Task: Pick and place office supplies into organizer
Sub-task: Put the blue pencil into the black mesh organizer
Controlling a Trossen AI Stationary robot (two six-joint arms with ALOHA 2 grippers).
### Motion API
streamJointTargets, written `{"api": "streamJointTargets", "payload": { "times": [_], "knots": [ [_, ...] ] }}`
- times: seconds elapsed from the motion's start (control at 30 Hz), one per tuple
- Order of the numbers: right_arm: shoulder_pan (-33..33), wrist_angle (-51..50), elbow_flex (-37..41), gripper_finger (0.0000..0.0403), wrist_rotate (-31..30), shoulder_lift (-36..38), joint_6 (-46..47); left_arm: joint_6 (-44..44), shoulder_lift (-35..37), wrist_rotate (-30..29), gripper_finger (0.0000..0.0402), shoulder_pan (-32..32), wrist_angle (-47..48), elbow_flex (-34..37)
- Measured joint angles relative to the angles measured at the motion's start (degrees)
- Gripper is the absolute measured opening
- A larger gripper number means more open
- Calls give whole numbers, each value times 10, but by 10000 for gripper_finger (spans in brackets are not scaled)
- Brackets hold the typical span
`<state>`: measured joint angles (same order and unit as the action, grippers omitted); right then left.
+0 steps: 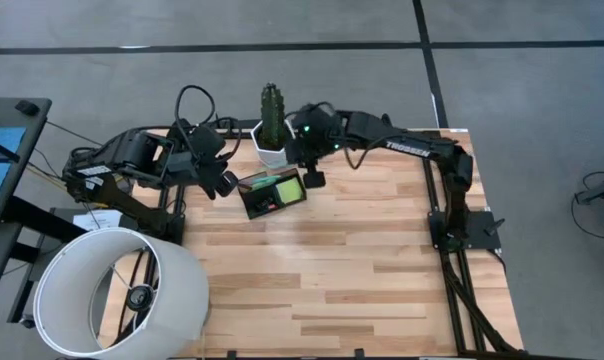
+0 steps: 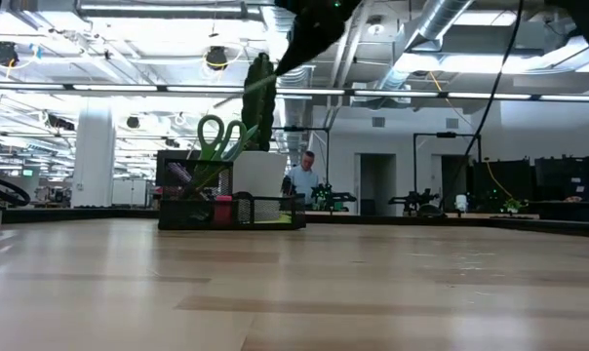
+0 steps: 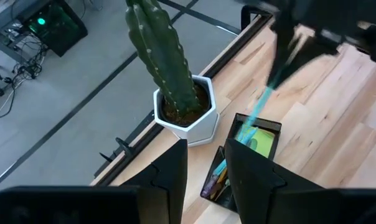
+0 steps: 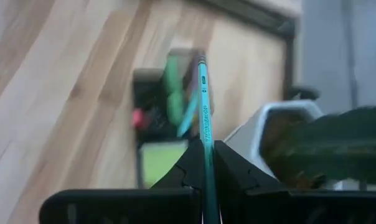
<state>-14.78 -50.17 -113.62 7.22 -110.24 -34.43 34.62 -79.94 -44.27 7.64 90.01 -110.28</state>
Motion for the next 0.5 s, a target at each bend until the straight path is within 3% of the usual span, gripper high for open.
{"api": "streamJointTargets", "payload": {
  "times": [0.17,0.5],
  "knots": [
    [14,-51,-36,10,-16,-42,-31,0,0,-3,102,0,0,0],
    [21,-47,-107,13,-61,-143,-94,-2,0,-1,102,0,0,0]
  ]
}}
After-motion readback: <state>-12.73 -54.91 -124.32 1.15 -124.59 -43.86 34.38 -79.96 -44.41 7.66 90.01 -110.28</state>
